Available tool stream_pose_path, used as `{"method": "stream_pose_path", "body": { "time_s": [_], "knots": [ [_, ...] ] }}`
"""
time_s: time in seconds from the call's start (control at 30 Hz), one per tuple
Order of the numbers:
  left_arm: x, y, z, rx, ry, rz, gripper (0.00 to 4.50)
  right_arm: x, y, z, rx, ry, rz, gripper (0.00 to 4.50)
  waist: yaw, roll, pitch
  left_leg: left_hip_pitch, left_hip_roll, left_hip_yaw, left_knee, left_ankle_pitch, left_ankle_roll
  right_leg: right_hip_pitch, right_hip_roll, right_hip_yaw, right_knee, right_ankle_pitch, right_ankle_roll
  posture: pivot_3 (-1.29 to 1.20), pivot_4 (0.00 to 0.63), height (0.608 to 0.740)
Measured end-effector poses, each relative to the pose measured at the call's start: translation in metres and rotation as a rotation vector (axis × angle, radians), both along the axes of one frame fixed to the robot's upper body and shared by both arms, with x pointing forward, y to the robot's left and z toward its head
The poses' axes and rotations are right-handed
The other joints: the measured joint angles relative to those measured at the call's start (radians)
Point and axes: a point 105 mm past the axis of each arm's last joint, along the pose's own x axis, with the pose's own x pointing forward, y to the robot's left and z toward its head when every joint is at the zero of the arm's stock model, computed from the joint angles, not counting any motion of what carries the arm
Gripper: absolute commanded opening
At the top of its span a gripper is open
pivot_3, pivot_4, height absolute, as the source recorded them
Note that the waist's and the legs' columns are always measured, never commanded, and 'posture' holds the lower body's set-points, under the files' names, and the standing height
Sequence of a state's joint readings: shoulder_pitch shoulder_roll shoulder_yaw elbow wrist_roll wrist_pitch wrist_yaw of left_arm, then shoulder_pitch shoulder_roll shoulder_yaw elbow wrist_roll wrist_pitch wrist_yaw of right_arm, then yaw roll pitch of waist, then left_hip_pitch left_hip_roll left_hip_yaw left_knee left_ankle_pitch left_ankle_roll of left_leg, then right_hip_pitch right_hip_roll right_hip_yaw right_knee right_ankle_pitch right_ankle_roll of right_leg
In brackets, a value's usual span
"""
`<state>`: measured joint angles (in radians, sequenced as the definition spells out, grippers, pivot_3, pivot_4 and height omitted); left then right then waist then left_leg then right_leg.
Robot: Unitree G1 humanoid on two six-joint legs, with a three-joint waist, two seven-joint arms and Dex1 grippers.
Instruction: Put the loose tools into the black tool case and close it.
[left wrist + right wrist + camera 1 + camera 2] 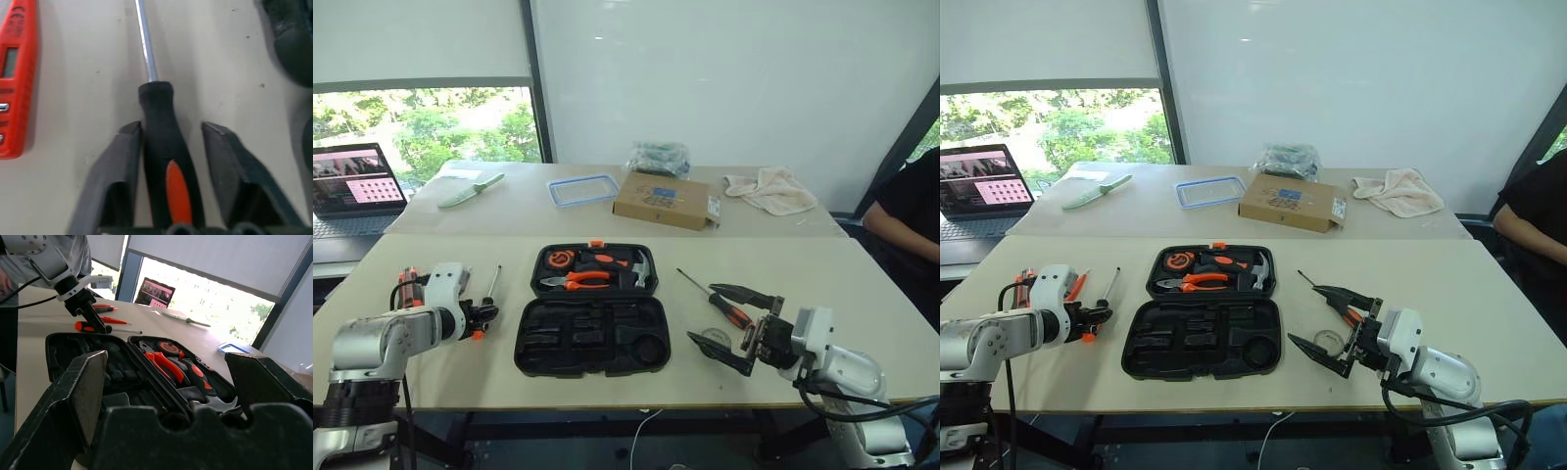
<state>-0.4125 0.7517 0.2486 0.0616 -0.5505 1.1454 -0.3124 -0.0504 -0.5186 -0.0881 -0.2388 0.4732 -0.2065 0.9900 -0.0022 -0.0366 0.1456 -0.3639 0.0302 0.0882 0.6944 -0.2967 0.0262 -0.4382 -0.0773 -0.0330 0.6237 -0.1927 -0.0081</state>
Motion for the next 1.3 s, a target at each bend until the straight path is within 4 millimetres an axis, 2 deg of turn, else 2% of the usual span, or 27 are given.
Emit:
{"method": "stream_pose_path", "body": {
  "time_s": [0.17,0.2,0.3,0.33,0.4,0.47,0.53,0.63,0.77,0.97,1.3],
  "knots": [
    [0.006,0.002,0.005,-0.044,-0.088,-0.049,0.82,-0.002,-0.003,-0.005,0.004,0.019,-0.018,4.50,0.004,-0.001,0.000,0.000,0.001,0.000,0.000,0.001,-0.001,-0.001,0.000,0.000,0.001,0.000,0.000,0.00,0.150,0.740],
    [0.010,0.001,0.017,-0.073,-0.177,-0.102,0.82,-0.003,-0.004,-0.006,0.002,0.022,-0.021,4.50,0.004,-0.002,0.001,0.000,0.001,0.000,0.000,0.001,-0.001,-0.001,0.000,0.000,0.001,0.000,0.000,0.00,0.150,0.740],
    [0.014,-0.013,0.069,-0.083,-0.467,-0.328,0.82,-0.004,-0.007,-0.006,-0.006,0.021,-0.030,4.50,0.007,-0.005,0.004,-0.003,0.001,-0.001,0.002,0.001,-0.002,-0.002,0.000,-0.002,0.001,0.000,-0.001,0.00,0.150,0.740],
    [0.012,-0.020,0.086,-0.058,-0.545,-0.432,0.82,-0.004,-0.008,-0.005,-0.008,0.018,-0.035,4.50,0.008,-0.005,0.004,-0.003,0.001,-0.001,0.002,0.001,-0.002,-0.002,0.000,-0.001,0.001,0.000,-0.001,0.00,0.150,0.740],
    [0.004,-0.037,0.105,0.034,-0.615,-0.652,0.82,-0.005,-0.013,-0.006,-0.014,0.022,-0.052,4.50,0.013,-0.004,0.004,-0.003,0.000,0.000,0.002,0.000,-0.001,-0.001,0.000,-0.002,-0.001,0.000,-0.001,0.00,0.150,0.740],
    [-0.001,-0.063,0.100,0.192,-0.583,-0.931,0.82,-0.005,-0.017,-0.006,-0.025,0.025,-0.067,4.50,0.020,-0.003,0.004,-0.003,-0.002,0.002,0.002,0.000,0.000,0.000,0.000,-0.002,-0.002,-0.001,0.000,0.00,0.150,0.740],
    [-0.002,-0.091,0.081,0.270,-0.507,-1.168,0.82,-0.004,-0.019,-0.005,-0.030,0.022,-0.070,4.50,0.027,-0.002,0.004,-0.004,-0.002,0.006,0.003,0.000,0.000,0.000,0.000,-0.003,-0.002,-0.001,0.000,0.00,0.150,0.740],
    [-0.002,-0.111,0.049,0.326,-0.382,-1.348,0.82,-0.004,-0.019,-0.005,-0.030,0.022,-0.074,4.50,0.020,-0.003,0.005,-0.006,-0.002,0.006,0.004,0.000,0.001,-0.001,0.002,-0.003,-0.003,-0.001,0.000,0.00,0.150,0.740],
    [0.010,-0.109,0.030,0.477,-0.275,-1.389,0.82,-0.004,-0.022,-0.005,-0.026,0.025,-0.092,4.50,0.008,-0.004,0.005,-0.006,-0.001,0.001,0.004,-0.001,0.002,-0.002,0.004,-0.001,-0.003,-0.001,0.000,0.00,0.150,0.740],
    [0.022,-0.115,0.014,0.519,-0.238,-1.371,0.82,-0.005,-0.021,-0.002,-0.018,0.013,-0.106,4.50,0.013,-0.004,0.005,-0.007,-0.001,0.001,0.005,-0.002,0.004,-0.001,0.001,-0.001,-0.004,-0.002,0.003,0.00,0.150,0.740],
    [0.028,-0.128,0.012,0.552,-0.247,-1.381,0.82,-0.006,-0.016,-0.002,-0.012,0.017,-0.097,4.50,0.022,-0.004,0.005,-0.008,-0.001,0.000,0.008,-0.003,0.005,0.000,0.001,-0.002,-0.005,-0.001,0.004,0.00,0.150,0.740]
  ]
}}
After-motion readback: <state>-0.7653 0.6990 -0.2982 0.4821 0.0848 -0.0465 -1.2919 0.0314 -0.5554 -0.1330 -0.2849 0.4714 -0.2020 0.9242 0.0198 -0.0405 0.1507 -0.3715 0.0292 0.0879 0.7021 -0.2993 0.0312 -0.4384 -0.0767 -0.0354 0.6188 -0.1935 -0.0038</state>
